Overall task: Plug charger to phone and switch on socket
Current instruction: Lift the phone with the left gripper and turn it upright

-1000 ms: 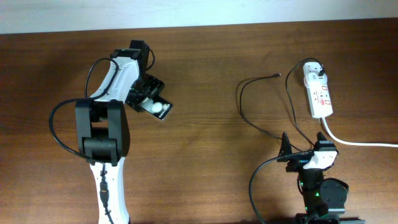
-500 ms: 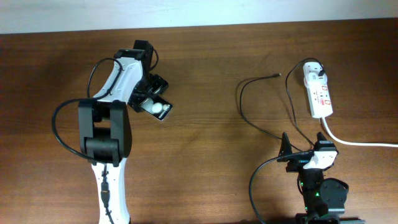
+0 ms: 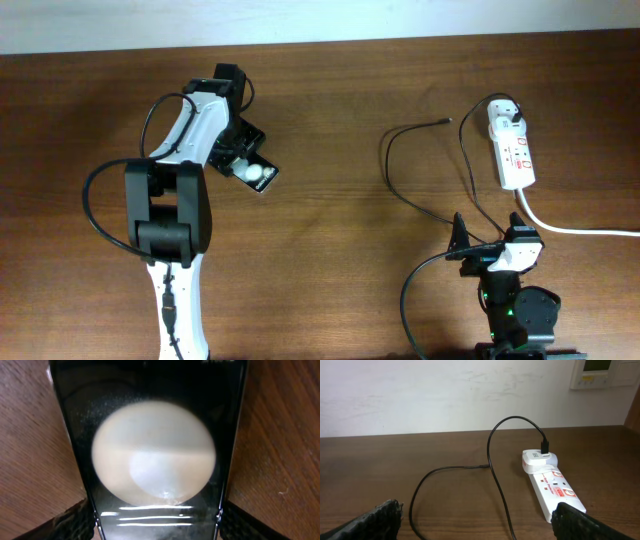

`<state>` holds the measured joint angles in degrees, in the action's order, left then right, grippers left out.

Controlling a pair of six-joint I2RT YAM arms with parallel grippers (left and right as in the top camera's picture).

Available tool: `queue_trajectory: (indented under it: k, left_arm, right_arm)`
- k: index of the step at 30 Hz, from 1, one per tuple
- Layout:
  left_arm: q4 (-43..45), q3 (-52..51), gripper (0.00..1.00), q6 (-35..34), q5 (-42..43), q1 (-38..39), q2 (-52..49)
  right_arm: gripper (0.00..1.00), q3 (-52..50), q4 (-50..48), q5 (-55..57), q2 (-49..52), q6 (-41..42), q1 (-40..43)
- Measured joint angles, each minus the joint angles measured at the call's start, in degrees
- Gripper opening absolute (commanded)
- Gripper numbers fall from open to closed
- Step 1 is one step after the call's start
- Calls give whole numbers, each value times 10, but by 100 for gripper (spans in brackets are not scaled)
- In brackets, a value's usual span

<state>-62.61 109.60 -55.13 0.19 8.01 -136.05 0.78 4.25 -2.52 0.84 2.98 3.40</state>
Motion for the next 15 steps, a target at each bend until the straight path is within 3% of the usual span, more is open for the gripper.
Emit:
queue_trajectory:
  k: [8, 15]
  left_arm:
    - [-27, 20, 68, -1, 7, -2, -8]
    - [-177, 146, 66, 19, 2, -2, -66]
  right_arm:
    - [99, 0, 0, 0, 0, 0, 0]
    - [99, 0, 0, 0, 0, 1, 0]
